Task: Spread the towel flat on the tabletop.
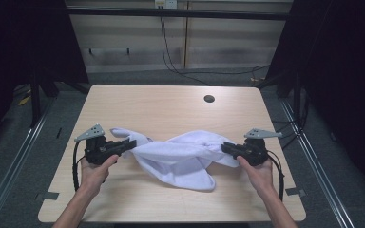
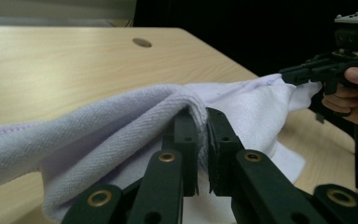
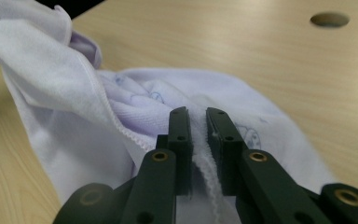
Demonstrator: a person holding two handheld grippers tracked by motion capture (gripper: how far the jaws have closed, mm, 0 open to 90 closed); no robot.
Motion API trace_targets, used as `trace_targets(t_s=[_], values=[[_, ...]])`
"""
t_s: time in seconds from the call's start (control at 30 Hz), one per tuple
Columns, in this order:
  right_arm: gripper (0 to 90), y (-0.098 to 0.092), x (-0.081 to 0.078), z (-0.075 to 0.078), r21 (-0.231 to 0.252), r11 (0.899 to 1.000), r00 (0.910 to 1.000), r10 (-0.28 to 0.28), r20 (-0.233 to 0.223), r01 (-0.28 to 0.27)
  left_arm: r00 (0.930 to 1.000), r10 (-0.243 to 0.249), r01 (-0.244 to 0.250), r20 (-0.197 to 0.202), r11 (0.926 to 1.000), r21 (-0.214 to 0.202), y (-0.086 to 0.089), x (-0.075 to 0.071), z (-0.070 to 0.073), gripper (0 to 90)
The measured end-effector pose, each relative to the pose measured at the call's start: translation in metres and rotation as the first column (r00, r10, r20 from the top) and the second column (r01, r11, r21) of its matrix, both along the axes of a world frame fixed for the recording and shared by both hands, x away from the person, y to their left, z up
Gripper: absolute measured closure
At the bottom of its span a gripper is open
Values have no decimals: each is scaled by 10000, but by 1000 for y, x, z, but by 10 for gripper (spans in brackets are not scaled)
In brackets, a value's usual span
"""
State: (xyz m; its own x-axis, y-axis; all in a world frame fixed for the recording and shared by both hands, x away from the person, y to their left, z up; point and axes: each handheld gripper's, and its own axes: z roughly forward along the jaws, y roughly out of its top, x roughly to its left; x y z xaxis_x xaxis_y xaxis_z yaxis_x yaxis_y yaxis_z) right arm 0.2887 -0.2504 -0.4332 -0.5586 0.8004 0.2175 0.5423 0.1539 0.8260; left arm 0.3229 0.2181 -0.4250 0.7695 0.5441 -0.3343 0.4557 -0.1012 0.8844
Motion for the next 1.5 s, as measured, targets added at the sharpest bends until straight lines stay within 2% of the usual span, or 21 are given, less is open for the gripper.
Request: trace_targets(t_s=[0.1,0.17,0.2,0.27,0.4,0.53,0.6,0.63,0.7,0.73,0.8,0.87,1.0,1.13,1.17,1.2,1.23,1.33,1.4,1.47,1.5], values=[[807,-8,0,17,408,9990,9991,-182,392,166,9995,-135,138,303,9998,-114,-4,0,12,847],[808,-11,4,26,494,9984,9982,-309,517,284,9983,-80,84,580,9999,-61,-10,6,24,847],[808,-11,4,26,494,9984,9982,-309,517,284,9983,-80,84,580,9999,-61,-10,6,24,848],[810,-14,18,39,398,9984,9974,-430,581,407,9971,89,-94,760,9999,56,-14,15,34,848],[811,-15,46,64,595,9963,9953,-660,707,619,9935,565,-574,990,9983,63,-15,38,58,848],[811,-15,74,91,476,9960,9920,-798,979,755,9818,1170,-1191,1498,9929,55,-12,62,89,848],[812,-12,88,110,364,9961,9887,-848,1234,808,9746,1424,-1395,1731,9898,-284,-11,68,106,848],[812,-11,91,117,339,9960,9870,-862,1355,823,9699,1501,-1442,1920,9886,-445,-11,69,114,848],[811,-8,96,136,277,9969,9768,-772,1997,731,9589,1505,-1406,2403,9884,-582,-9,65,130,848],[811,-7,96,144,415,9967,9707,-770,2277,694,9577,1445,-1347,2490,9893,-560,-9,63,133,848],[811,-8,94,149,401,9975,9676,-667,2434,587,9550,1240,-1241,2694,9921,-165,-10,55,132,847],[811,-8,92,141,166,9984,9723,-559,2272,535,9582,859,-988,2730,9945,338,-12,48,121,847],[804,-12,89,97,-431,9980,9902,-412,1331,473,9770,360,-566,2100,9940,931,-22,42,86,847],[797,-20,88,57,-397,9981,9977,-458,495,477,9891,-140,14,1463,9963,859,-29,38,64,847],[799,-21,86,52,-443,9980,9984,-435,371,452,9899,-635,496,1269,9928,1095,-35,30,52,847],[799,-21,86,52,-443,9980,9984,-435,371,452,9899,-635,496,1269,9928,1095,-35,30,52,846],[802,-24,77,39,-763,9967,9995,-264,153,275,9902,-823,684,1130,9902,1218,-38,24,44,846],[806,-32,60,22,-734,9971,9998,-190,-27,187,9880,-1378,1269,704,9818,1415,-45,8,24,840],[805,-40,44,6,-803,9966,9993,-210,-294,186,9834,-1806,1764,181,9745,1390,-51,-5,5,811],[805,-47,32,-8,-771,9967,9983,-295,-502,256,9798,-1981,2001,-286,9661,1629,-55,-20,-12,735],[804,-50,26,-16,-857,9959,9974,-345,-640,290,9727,-2280,2319,-428,9595,1598,-55,-25,-19,719]])
